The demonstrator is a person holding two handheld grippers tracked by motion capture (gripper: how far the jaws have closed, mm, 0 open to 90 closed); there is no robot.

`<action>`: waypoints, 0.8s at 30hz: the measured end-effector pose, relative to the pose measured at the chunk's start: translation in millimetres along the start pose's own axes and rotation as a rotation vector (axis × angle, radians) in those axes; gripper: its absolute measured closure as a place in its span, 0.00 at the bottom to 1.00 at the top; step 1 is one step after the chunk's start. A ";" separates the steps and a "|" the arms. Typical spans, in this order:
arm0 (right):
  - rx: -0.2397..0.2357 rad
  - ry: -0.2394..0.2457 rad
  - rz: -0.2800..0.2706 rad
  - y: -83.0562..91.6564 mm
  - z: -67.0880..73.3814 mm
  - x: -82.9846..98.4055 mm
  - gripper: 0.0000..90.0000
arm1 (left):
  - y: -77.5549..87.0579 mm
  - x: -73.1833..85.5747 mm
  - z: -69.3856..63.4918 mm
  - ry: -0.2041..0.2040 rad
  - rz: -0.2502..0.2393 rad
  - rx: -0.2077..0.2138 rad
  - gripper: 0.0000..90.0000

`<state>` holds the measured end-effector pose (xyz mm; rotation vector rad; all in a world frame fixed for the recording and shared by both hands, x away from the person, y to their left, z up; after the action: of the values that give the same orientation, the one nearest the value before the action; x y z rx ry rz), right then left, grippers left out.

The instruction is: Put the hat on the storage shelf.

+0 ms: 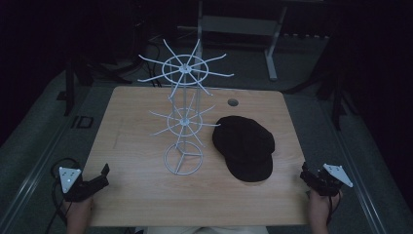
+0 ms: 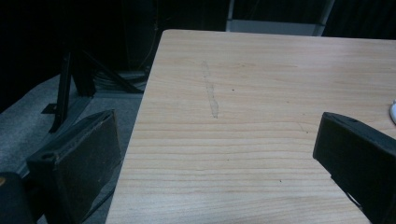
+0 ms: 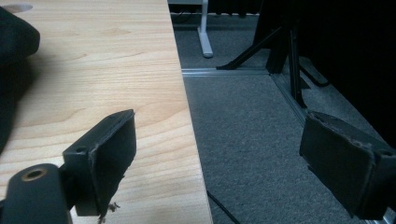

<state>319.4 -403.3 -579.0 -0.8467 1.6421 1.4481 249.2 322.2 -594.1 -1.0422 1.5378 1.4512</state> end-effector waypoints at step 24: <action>-0.248 0.017 0.070 13.3 11.7 -42.0 0.15 | -0.4 0.0 1.1 0.011 0.010 0.016 0.02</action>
<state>329.4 -390.4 -536.4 -0.9473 1.5377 1.7224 249.6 323.3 -594.3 -1.0364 1.5621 1.4399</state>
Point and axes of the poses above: each handheld gripper's, and its own axes: y roughly backward along the jaws, x roughly out of its underside, z roughly to its left, the point moved 2 cm from there along -y, roughly forward along the jaws, and after that the axes turned 6 degrees about z, right-handed, at the moved point
